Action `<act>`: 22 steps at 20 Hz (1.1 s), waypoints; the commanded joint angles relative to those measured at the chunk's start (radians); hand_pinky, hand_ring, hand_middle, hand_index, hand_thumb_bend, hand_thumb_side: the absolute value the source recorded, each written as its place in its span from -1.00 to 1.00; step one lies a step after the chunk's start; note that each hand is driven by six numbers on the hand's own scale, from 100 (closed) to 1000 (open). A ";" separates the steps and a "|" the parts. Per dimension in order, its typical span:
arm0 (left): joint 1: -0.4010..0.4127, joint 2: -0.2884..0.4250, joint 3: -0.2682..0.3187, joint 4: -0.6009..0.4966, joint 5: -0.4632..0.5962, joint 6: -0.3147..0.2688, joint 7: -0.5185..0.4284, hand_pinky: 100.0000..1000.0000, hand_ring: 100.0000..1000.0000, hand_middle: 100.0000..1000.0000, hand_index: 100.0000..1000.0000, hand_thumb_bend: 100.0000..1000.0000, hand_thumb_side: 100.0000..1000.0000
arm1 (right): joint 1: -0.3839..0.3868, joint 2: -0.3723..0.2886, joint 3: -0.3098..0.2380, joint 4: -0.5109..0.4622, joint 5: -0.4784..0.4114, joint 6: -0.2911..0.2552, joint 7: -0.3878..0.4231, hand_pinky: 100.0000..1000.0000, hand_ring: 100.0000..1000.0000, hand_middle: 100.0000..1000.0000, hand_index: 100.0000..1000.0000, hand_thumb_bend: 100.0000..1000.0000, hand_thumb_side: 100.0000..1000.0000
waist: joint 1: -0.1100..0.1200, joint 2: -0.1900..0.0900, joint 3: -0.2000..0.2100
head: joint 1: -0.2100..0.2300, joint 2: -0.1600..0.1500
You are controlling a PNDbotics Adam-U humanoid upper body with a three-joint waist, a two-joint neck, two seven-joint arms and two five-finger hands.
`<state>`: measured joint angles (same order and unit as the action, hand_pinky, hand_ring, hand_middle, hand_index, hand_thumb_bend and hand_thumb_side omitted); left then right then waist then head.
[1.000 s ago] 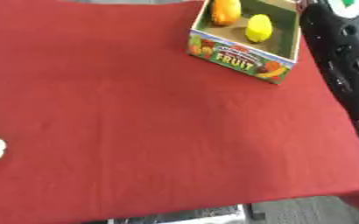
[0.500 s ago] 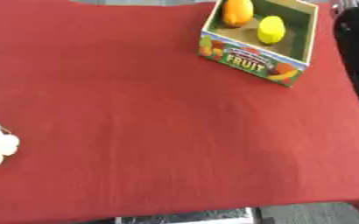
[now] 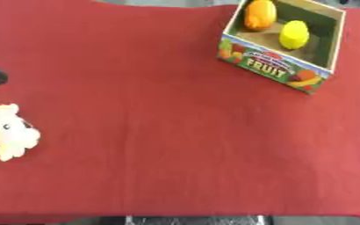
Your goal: Pick up the objects with one hand, pass them to the other hand, and then place them into the box on the other side of the table.
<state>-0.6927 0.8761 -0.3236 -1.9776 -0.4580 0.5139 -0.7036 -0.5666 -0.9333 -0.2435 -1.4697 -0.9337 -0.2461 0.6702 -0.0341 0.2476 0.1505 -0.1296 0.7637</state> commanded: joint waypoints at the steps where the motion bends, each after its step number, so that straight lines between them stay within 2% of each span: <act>1: -0.006 0.053 0.011 -0.008 0.008 0.034 -0.065 0.53 0.54 0.45 0.74 0.43 0.37 | 0.030 -0.067 -0.058 0.018 -0.011 0.009 -0.004 0.73 1.00 0.31 0.70 -1.00 -0.73 | 0.003 -0.028 -0.004 | 0.021 0.006; 9: 0.002 0.131 0.000 -0.022 -0.027 -0.008 -0.195 0.59 0.58 0.48 0.70 0.76 0.13 | 0.128 -0.087 -0.122 0.081 0.010 0.003 -0.003 0.74 1.00 0.29 0.70 -1.00 -0.48 | 0.008 -0.028 -0.012 | 0.038 0.006; 14: 0.024 0.170 -0.029 -0.022 -0.046 -0.041 -0.203 0.61 0.59 0.49 0.67 0.85 -0.05 | 0.165 -0.084 -0.148 0.127 0.022 0.003 -0.011 0.74 1.00 0.28 0.71 -1.00 -0.03 | 0.009 -0.027 -0.017 | 0.040 0.006; 22: 0.050 0.194 -0.034 -0.022 -0.076 -0.078 -0.203 0.61 0.60 0.49 0.64 0.91 -0.21 | 0.224 -0.091 -0.186 0.202 0.040 -0.002 -0.010 0.74 1.00 0.27 0.72 -1.00 -0.01 | 0.008 -0.024 -0.025 | 0.064 0.006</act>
<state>-0.6342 1.0298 -0.3671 -1.9906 -0.5259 0.3869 -0.8502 -0.3372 -0.9649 -0.4105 -1.2720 -0.9006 -0.2433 0.6608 -0.0259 0.2473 0.1275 -0.0721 0.7637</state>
